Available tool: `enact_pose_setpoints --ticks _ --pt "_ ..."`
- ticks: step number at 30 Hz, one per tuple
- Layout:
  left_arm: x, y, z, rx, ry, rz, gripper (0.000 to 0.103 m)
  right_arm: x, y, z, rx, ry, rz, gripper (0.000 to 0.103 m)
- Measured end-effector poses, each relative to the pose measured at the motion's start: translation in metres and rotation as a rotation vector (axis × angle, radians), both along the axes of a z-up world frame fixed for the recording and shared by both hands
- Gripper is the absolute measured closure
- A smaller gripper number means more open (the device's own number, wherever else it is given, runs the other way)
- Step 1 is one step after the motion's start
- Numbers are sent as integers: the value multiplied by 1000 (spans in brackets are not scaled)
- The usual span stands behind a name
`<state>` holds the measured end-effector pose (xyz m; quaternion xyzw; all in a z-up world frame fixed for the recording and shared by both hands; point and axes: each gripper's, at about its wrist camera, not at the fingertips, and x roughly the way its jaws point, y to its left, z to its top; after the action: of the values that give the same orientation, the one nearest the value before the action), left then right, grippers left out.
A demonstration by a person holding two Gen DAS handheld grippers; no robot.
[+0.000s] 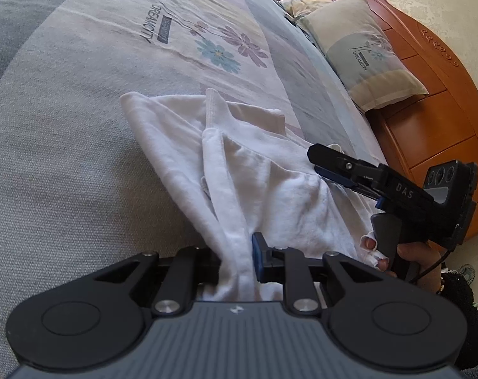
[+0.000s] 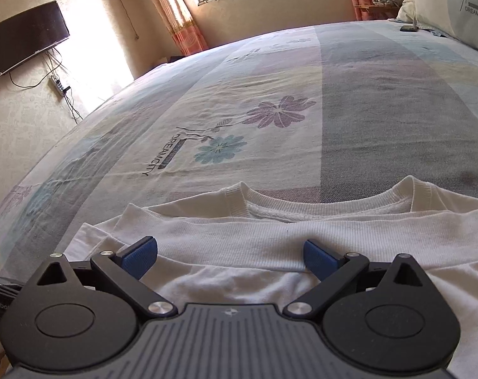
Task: Fold clothes
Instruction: 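Lift the held side with the left gripper, fold it over the middle, open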
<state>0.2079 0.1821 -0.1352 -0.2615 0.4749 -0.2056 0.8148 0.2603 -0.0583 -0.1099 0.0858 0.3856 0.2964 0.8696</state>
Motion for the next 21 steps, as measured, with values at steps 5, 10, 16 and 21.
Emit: enact_pose_setpoints --ticks 5,10,16,21 --pt "1 0 0 1 -4 4 83 -34 -22 21 69 30 12 1" --pt "0 -4 2 20 -1 12 83 -88 -40 23 92 59 33 0" --pt "-2 -10 6 61 -8 19 83 -121 -43 12 62 74 0 0" --pt "-2 -10 6 64 -3 31 83 -127 -49 17 69 85 -14 0"
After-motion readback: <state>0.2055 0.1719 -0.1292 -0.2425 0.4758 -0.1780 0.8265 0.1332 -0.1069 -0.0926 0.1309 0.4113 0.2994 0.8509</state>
